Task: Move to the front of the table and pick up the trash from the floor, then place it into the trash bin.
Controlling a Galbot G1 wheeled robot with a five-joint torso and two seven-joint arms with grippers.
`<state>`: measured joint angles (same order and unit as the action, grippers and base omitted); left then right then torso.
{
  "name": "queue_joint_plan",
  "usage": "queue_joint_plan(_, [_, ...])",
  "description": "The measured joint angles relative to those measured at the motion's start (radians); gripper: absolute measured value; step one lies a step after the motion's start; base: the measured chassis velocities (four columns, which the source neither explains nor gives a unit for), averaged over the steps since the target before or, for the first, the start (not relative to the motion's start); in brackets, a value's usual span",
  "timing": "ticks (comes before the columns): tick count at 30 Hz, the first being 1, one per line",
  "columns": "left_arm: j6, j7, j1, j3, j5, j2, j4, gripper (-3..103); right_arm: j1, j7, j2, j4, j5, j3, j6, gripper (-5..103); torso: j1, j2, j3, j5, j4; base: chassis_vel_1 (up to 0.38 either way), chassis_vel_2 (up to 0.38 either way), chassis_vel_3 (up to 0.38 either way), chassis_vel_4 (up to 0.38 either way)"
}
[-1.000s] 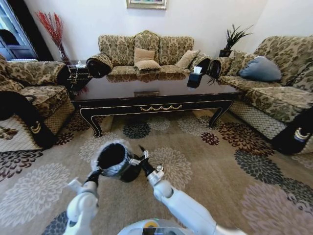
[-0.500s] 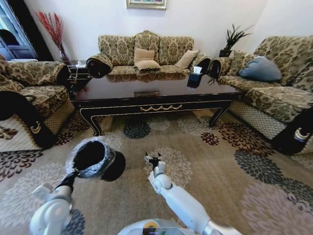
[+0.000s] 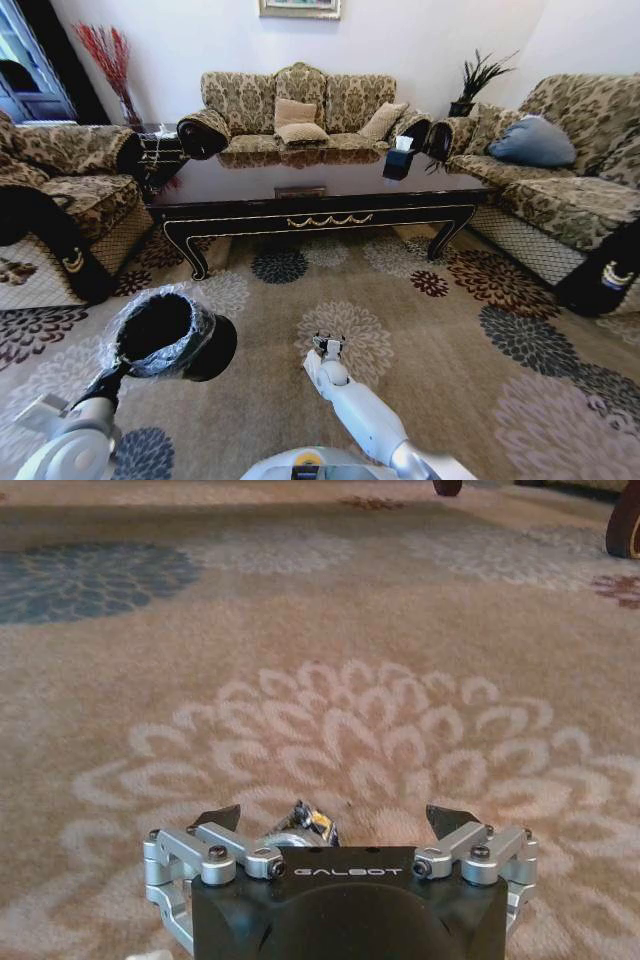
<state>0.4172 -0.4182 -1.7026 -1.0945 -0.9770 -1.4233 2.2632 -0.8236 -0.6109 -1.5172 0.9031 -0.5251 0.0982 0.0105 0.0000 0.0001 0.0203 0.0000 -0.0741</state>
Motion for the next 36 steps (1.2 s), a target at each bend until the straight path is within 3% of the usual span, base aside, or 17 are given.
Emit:
queue_joint_plan(9, [0.003, 0.000, 0.005, 0.019, 0.019, -0.007, -0.005, 3, -0.005, 0.035, -0.019, -0.033, 0.000, -0.008, 0.014, 100, 0.000, 0.000, 0.000, 0.0000, 0.0000, 0.000, 0.000, 0.000, 0.000])
queue_joint_plan(19, [0.003, -0.001, -0.004, 0.023, 0.023, -0.011, 0.001, 3, -0.010, 0.046, -0.036, -0.095, 0.080, -0.010, 0.029, 101, 0.000, 0.000, 0.000, 0.0000, 0.0001, 0.000, 0.000, 0.000, 0.000])
queue_joint_plan(22, [0.003, -0.001, -0.004, 0.024, 0.024, -0.010, 0.001, 3, -0.012, 0.047, -0.035, -0.100, 0.087, -0.013, 0.030, 97, 0.000, 0.000, 0.000, 0.0000, 0.0000, 0.000, 0.000, 0.000, 0.000])
queue_joint_plan(26, [0.003, -0.004, -0.001, 0.027, 0.014, -0.007, 0.001, 3, -0.012, 0.047, -0.033, -0.102, 0.097, -0.016, 0.032, 77, 0.000, 0.000, 0.000, 0.0001, 0.0001, 0.000, 0.000, 0.000, 0.000])
queue_joint_plan(29, [0.003, -0.005, 0.001, 0.029, 0.014, -0.006, 0.000, 3, -0.012, 0.047, -0.033, -0.102, 0.099, -0.019, 0.032, 71, 0.000, 0.000, 0.000, 0.0002, 0.0001, 0.000, 0.000, 0.000, 0.000])
queue_joint_plan(32, [0.003, -0.005, 0.003, 0.035, 0.015, -0.006, -0.007, 3, -0.012, 0.045, -0.031, -0.102, 0.103, -0.022, 0.033, 54, 0.000, 0.000, 0.000, 0.0000, 0.0000, 0.000, 0.000, 0.000, 0.000])
queue_joint_plan(34, [0.003, -0.005, 0.004, 0.037, 0.016, -0.007, -0.009, 3, -0.012, 0.045, -0.031, -0.102, 0.104, -0.023, 0.033, 54, 0.000, 0.000, 0.000, 0.0001, 0.0001, 0.000, 0.000, 0.000, 0.000])
queue_joint_plan(35, [0.004, -0.005, 0.006, 0.039, 0.016, -0.007, -0.012, 3, -0.013, 0.044, -0.030, -0.101, 0.106, -0.023, 0.034, 44, 0.000, 0.000, 0.000, 0.0002, 0.0001, 0.000, 0.000, 0.000, 0.000])
queue_joint_plan(36, [0.004, -0.005, 0.007, 0.041, 0.017, -0.008, -0.014, 3, -0.014, 0.043, -0.027, -0.099, 0.108, -0.024, 0.034, 44, 0.000, 0.000, 0.000, 0.0001, 0.0001, 0.000, 0.000, 0.000, 0.000])
